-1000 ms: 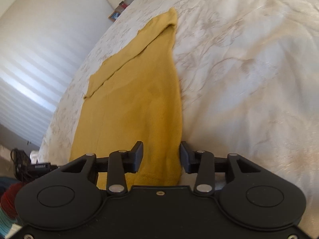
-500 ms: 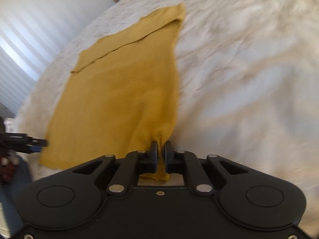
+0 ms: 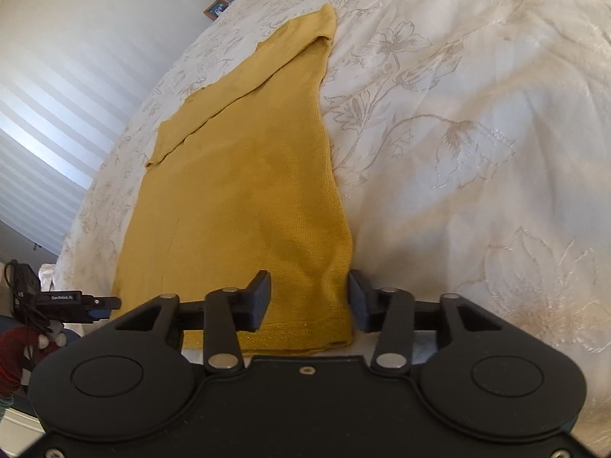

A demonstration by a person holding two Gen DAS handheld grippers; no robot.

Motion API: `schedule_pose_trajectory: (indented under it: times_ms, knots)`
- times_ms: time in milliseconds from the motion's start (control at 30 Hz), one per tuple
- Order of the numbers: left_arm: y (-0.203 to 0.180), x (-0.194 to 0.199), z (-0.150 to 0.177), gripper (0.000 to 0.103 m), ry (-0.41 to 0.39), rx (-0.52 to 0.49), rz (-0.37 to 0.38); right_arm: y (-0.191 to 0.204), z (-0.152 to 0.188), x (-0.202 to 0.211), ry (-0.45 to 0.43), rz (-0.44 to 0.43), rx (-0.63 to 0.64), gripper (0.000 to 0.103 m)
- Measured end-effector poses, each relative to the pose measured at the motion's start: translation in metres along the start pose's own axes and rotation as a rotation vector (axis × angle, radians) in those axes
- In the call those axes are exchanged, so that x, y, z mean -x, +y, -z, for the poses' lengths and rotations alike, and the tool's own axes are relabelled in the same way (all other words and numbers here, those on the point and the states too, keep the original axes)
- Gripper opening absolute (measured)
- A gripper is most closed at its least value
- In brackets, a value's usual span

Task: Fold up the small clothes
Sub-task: 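Grasp the hem beside the right tool with the left tool while the right tool holds, then lift the hem with both tools and fold it toward the collar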

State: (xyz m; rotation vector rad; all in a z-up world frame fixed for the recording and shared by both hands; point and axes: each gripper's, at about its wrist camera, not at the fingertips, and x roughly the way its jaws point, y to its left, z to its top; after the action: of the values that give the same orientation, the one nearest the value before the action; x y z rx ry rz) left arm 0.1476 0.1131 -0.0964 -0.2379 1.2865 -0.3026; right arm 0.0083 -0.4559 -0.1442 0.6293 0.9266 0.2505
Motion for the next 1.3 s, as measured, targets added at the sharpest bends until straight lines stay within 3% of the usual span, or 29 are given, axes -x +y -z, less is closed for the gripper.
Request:
schedule_pose_trajectory:
  times_ms: [100, 167, 233, 267, 300, 333, 500, 667, 833, 900, 967, 1000, 1033, 1100, 1300]
  knots:
    - [0.000, -0.001, -0.001, 0.040, -0.001, 0.001, -0.002, -0.001, 0.001, -0.005, 0.007, -0.007, -0.004, 0.055]
    - [0.001, -0.001, 0.000, 0.022, 0.001, 0.007, 0.024, -0.005, 0.001, -0.005, 0.004, -0.026, -0.027, 0.055]
    - [0.002, -0.001, 0.000, 0.019, -0.002, 0.015, 0.034, -0.007, 0.002, -0.004, 0.002, -0.043, -0.049, 0.055]
    - [0.002, 0.000, 0.000, 0.013, -0.004, 0.014, 0.038, -0.008, 0.002, -0.003, 0.005, -0.045, -0.054, 0.052]
    - [0.002, 0.001, 0.001, 0.010, -0.013, 0.012, 0.048, -0.007, 0.002, -0.003, 0.010, -0.046, -0.051, 0.028]
    - [0.001, 0.004, 0.002, 0.008, -0.028, 0.006, 0.057, -0.005, 0.002, -0.002, 0.015, -0.047, -0.043, 0.015]
    - [-0.005, 0.026, 0.007, 0.007, -0.146, -0.032, 0.137, 0.008, -0.003, 0.019, -0.092, -0.119, -0.028, 0.015]
    - [-0.006, 0.042, -0.003, 0.007, -0.237, 0.036, 0.258, 0.024, -0.029, 0.035, -0.216, -0.186, -0.026, 0.011]
    - [-0.015, 0.051, -0.026, 0.007, -0.313, 0.026, 0.287, 0.035, -0.061, 0.035, -0.283, -0.199, -0.009, 0.010]
    - [-0.018, 0.051, -0.033, 0.007, -0.312, 0.022, 0.289, 0.037, -0.071, 0.028, -0.252, -0.163, 0.014, 0.019]
    - [-0.020, 0.049, -0.033, 0.007, -0.303, 0.011, 0.284, 0.038, -0.072, 0.018, -0.209, -0.070, 0.061, 0.019]
    - [-0.021, 0.047, -0.033, 0.007, -0.299, 0.005, 0.283, 0.037, -0.070, 0.012, -0.171, -0.023, 0.076, 0.030]
    - [-0.019, 0.047, -0.029, 0.007, -0.294, 0.000, 0.282, 0.035, -0.067, 0.007, -0.135, 0.012, 0.075, 0.053]
    - [-0.015, 0.044, -0.023, 0.007, -0.284, 0.005, 0.280, 0.028, -0.056, 0.000, -0.077, 0.063, 0.049, 0.080]
    - [0.000, 0.036, -0.010, 0.007, -0.245, 0.042, 0.275, 0.012, -0.022, -0.006, 0.022, 0.100, 0.015, 0.079]
